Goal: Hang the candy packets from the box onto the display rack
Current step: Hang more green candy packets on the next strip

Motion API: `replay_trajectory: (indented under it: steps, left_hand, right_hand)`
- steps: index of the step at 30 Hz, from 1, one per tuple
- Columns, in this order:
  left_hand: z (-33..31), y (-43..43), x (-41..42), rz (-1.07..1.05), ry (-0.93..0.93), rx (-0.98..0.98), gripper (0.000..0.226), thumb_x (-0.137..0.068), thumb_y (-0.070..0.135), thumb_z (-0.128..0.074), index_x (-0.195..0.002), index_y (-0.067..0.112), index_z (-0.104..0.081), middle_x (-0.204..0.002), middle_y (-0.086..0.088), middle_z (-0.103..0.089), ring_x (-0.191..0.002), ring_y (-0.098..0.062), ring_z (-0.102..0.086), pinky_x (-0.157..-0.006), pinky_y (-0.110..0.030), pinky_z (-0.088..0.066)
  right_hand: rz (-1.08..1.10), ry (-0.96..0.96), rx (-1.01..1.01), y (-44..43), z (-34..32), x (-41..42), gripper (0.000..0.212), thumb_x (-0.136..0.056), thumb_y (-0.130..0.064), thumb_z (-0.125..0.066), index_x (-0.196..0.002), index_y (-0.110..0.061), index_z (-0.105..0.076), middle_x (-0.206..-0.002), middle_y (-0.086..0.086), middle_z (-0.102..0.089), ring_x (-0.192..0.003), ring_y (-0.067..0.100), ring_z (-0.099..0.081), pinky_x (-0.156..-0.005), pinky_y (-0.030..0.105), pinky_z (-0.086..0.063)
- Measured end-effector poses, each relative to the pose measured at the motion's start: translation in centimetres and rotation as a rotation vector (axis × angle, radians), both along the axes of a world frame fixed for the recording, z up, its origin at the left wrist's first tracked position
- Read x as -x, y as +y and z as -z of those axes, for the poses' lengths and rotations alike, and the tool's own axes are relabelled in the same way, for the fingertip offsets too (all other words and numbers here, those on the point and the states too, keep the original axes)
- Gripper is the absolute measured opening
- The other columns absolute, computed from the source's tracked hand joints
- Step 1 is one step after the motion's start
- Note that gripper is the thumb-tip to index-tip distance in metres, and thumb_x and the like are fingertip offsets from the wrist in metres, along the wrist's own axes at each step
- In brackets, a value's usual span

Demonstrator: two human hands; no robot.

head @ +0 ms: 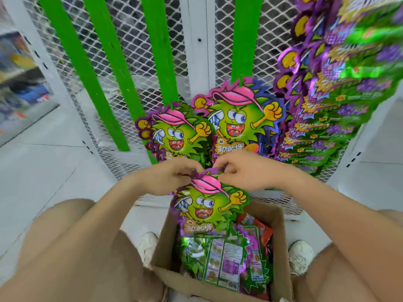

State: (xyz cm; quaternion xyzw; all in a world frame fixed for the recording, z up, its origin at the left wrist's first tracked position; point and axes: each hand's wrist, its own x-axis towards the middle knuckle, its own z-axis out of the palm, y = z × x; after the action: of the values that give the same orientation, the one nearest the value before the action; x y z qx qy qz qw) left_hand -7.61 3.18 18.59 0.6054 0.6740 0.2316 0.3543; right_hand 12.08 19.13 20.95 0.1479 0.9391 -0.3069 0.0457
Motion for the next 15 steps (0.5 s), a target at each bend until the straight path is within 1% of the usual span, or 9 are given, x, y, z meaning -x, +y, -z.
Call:
replay_trajectory:
  steps: [2, 4, 5, 6, 7, 9, 11, 13, 15]
  left_hand:
    - [-1.8, -0.3, 0.7, -0.085, -0.019, -0.067, 0.031, -0.100, 0.011, -0.054, -0.106, 0.038, -0.068, -0.106, -0.008, -0.073, -0.102, -0.034, -0.065, -0.095, -0.055, -0.051]
    - [-3.2, -0.2, 1.3, -0.218, -0.046, -0.206, 0.031, -0.096, 0.006, -0.063, -0.097, 0.036, -0.072, -0.099, 0.000, -0.075, -0.096, -0.017, -0.068, -0.094, -0.051, -0.054]
    - [-3.9, 0.1, 1.6, -0.312, -0.025, -0.321, 0.026, -0.092, 0.007, -0.066, -0.095, 0.032, -0.072, -0.097, 0.000, -0.075, -0.094, -0.015, -0.069, -0.093, -0.050, -0.055]
    - [-4.4, 0.4, 1.9, -0.433, 0.001, -0.447, 0.021, -0.086, 0.011, -0.066, -0.096, 0.028, -0.070, -0.098, 0.002, -0.074, -0.095, -0.013, -0.069, -0.090, -0.046, -0.056]
    - [-4.9, 0.8, 2.0, -0.573, 0.020, -0.572, 0.023, -0.082, 0.015, -0.064, -0.102, 0.024, -0.068, -0.101, 0.005, -0.073, -0.096, -0.010, -0.069, -0.089, -0.040, -0.057]
    - [-5.8, 1.6, 2.3, -0.789, -0.004, -0.757, 0.038, -0.080, 0.017, -0.059, -0.118, 0.019, -0.061, -0.111, 0.010, -0.068, -0.099, 0.001, -0.064, -0.086, -0.024, -0.053]
    - [-6.5, 2.5, 2.6, -0.869, -0.026, -0.808, 0.044, -0.087, 0.015, -0.055, -0.131, 0.020, -0.057, -0.121, 0.010, -0.065, -0.107, 0.004, -0.061, -0.089, -0.022, -0.050]
    - [-7.2, 3.4, 3.0, -0.892, -0.048, -0.806, 0.043, -0.092, 0.016, -0.048, -0.133, 0.021, -0.059, -0.124, 0.008, -0.067, -0.112, -0.002, -0.063, -0.097, -0.026, -0.050]
    - [-8.2, 3.8, 3.6, -0.912, -0.074, -0.800, 0.039, -0.092, 0.014, -0.045, -0.125, 0.018, -0.067, -0.114, 0.005, -0.072, -0.105, -0.004, -0.067, -0.095, -0.028, -0.053]
  right_hand:
    - [0.012, 0.095, 0.041, -0.2, -0.6, 0.5, 0.013, -0.104, -0.025, -0.058, -0.096, -0.026, -0.068, -0.055, -0.008, -0.039, -0.047, 0.009, -0.033, -0.048, 0.028, -0.026]
    - [0.073, 0.211, 0.023, -0.4, -1.3, 1.1, 0.016, -0.104, -0.022, -0.056, -0.094, -0.020, -0.068, -0.057, -0.008, -0.039, -0.047, 0.008, -0.034, -0.048, 0.025, -0.026]
    - [0.107, 0.259, -0.012, -0.5, -1.7, 1.4, 0.016, -0.104, -0.021, -0.055, -0.093, -0.017, -0.067, -0.057, -0.007, -0.041, -0.046, 0.009, -0.036, -0.048, 0.021, -0.025]
    - [0.131, 0.292, -0.067, -0.7, -2.0, 1.7, 0.016, -0.103, -0.021, -0.054, -0.094, -0.016, -0.066, -0.058, -0.004, -0.044, -0.045, 0.011, -0.036, -0.048, 0.019, -0.027]
    - [0.147, 0.321, -0.138, -0.9, -2.1, 2.0, 0.016, -0.104, -0.022, -0.053, -0.094, -0.017, -0.065, -0.057, -0.001, -0.045, -0.045, 0.012, -0.037, -0.050, 0.017, -0.030]
    - [0.181, 0.392, -0.253, -1.2, -2.0, 2.9, 0.013, -0.104, -0.021, -0.052, -0.095, -0.018, -0.061, -0.055, -0.001, -0.047, -0.047, 0.011, -0.038, -0.057, 0.018, -0.034]
    - [0.221, 0.465, -0.299, -1.3, -1.9, 3.8, 0.011, -0.105, -0.022, -0.051, -0.110, -0.020, -0.060, -0.061, -0.004, -0.053, -0.054, 0.005, -0.042, -0.067, 0.037, -0.044]
    - [0.232, 0.521, -0.293, -1.4, -2.1, 4.7, 0.021, -0.108, -0.024, -0.050, -0.129, -0.022, -0.054, -0.070, -0.008, -0.055, -0.062, 0.006, -0.045, -0.065, 0.042, -0.045]
    - [0.214, 0.616, -0.340, -1.7, -2.8, 5.6, 0.025, -0.108, -0.024, -0.051, -0.133, -0.021, -0.053, -0.079, -0.006, -0.059, -0.072, 0.016, -0.054, -0.068, 0.045, -0.047]
